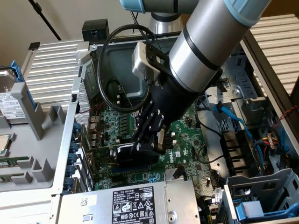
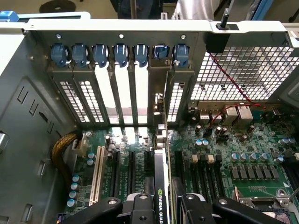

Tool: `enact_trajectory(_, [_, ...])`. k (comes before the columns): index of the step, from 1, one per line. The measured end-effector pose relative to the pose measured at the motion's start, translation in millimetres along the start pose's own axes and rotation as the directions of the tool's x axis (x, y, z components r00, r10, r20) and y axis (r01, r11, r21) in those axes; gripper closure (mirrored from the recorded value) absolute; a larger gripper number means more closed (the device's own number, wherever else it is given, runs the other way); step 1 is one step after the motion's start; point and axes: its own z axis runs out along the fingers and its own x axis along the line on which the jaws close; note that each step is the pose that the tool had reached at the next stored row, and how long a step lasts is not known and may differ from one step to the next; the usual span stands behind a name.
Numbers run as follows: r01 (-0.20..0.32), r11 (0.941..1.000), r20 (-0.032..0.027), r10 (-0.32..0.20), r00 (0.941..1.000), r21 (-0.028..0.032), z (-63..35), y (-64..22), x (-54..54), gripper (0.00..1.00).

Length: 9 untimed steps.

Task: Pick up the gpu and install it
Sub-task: 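Insert the gpu into the slot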

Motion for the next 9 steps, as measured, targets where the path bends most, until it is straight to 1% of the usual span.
enact_trajectory(9, [0.0,1.0,-0.0003,0.0,1.0,0.0,0.4,-0.3,0.0,0.74])
